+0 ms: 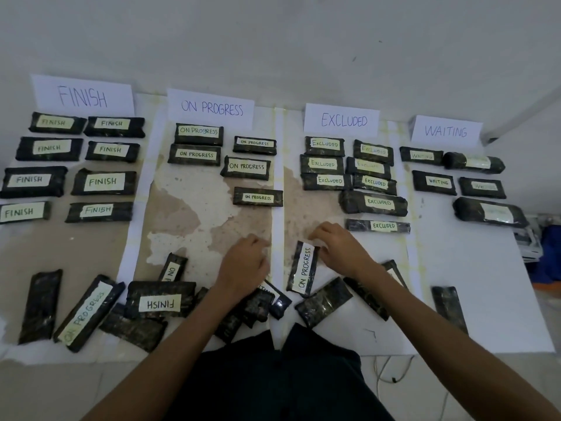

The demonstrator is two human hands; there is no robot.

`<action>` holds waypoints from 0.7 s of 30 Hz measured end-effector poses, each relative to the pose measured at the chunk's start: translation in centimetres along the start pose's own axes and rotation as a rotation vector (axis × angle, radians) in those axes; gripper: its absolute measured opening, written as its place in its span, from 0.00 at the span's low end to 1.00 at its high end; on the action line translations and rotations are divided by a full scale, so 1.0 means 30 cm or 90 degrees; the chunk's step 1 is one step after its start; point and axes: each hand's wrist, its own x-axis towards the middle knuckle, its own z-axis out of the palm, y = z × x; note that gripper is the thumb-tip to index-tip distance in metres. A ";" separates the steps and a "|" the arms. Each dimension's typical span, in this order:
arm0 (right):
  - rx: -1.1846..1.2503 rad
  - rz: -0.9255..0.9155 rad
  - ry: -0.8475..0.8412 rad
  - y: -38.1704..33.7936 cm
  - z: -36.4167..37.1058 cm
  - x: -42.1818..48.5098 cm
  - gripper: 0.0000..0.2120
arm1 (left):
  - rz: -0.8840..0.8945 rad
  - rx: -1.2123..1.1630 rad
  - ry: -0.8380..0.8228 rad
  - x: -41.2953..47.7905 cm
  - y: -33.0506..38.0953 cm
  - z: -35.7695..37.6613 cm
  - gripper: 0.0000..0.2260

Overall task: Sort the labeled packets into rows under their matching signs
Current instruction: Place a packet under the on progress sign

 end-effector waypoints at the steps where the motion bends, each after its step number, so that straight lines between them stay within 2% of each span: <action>1: 0.000 0.014 0.012 0.011 0.008 -0.017 0.18 | -0.008 -0.016 -0.013 -0.010 0.044 0.028 0.15; 8: -0.016 0.046 0.031 0.052 0.074 -0.071 0.21 | -0.098 0.079 -0.070 -0.024 0.249 0.202 0.27; 11: -0.018 0.037 0.035 0.064 0.083 -0.082 0.21 | -0.113 0.112 -0.055 -0.013 0.262 0.220 0.28; 21: 0.072 0.001 0.087 -0.024 0.045 0.041 0.17 | -0.119 0.078 0.004 0.040 0.098 0.060 0.29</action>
